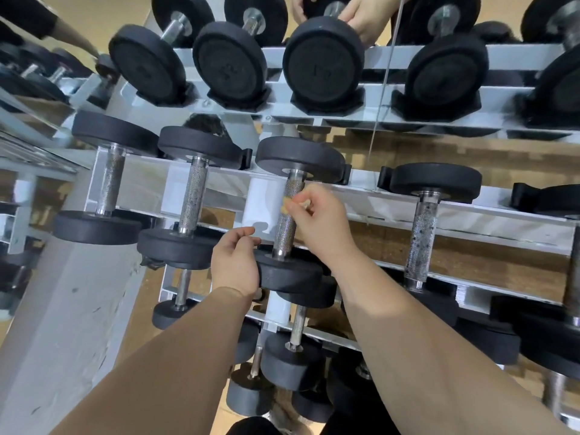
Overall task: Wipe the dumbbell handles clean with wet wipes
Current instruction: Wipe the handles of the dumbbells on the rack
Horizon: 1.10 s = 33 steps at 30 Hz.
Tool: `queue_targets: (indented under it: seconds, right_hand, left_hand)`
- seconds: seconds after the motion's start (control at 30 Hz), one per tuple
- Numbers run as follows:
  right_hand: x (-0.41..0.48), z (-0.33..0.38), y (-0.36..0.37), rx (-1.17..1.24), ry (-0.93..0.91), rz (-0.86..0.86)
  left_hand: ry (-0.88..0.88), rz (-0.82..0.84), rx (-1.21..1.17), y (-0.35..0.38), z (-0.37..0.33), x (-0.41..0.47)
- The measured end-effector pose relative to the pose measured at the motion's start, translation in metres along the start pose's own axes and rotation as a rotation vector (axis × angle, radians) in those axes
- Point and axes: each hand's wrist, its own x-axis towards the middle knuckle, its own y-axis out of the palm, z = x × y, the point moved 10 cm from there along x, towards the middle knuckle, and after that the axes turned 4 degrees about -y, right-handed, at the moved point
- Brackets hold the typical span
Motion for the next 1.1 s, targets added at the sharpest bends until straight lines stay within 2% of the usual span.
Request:
queue_targets:
  seconds: [0.1,0.23,0.27,0.4,0.5,0.6,0.83,0.93,1.1]
  right_hand:
    - [0.005,-0.001,-0.006,0.04,-0.006,0.004]
    - [-0.024,-0.031,0.017,-0.238,0.062,0.399]
    - [-0.031,-0.035,0.017,-0.307,0.079,0.437]
    - [-0.039,-0.015,-0.004,-0.321,0.11,0.241]
    - [-0.041,0.017,0.001,-0.235,0.044,0.117]
    - [-0.044,0.039,0.019,-0.246,-0.009,0.051]
    - [-0.081,0.088,0.096,-0.428,-0.12,-0.042]
    - [-0.1,0.105,0.137,-0.494,-0.101,-0.115]
    - [-0.147,0.129,0.198,-0.501,0.001,-0.263]
  left_hand:
    - [-0.001,-0.004,0.005,-0.001,0.001,0.0]
    - [-0.018,-0.014,0.009,-0.003,0.001,0.0]
    - [-0.017,-0.01,0.015,-0.003,0.0,0.0]
    - [0.022,0.057,0.201,0.003,-0.01,-0.009]
    - [0.146,0.107,0.379,0.006,-0.026,-0.021]
    - [0.254,0.139,0.382,-0.012,-0.035,-0.031]
    - [0.467,0.19,0.165,-0.13,-0.039,-0.015]
    - [0.491,0.211,0.237,-0.188,-0.033,0.002]
    - [0.499,0.38,0.307,-0.265,-0.016,0.024]
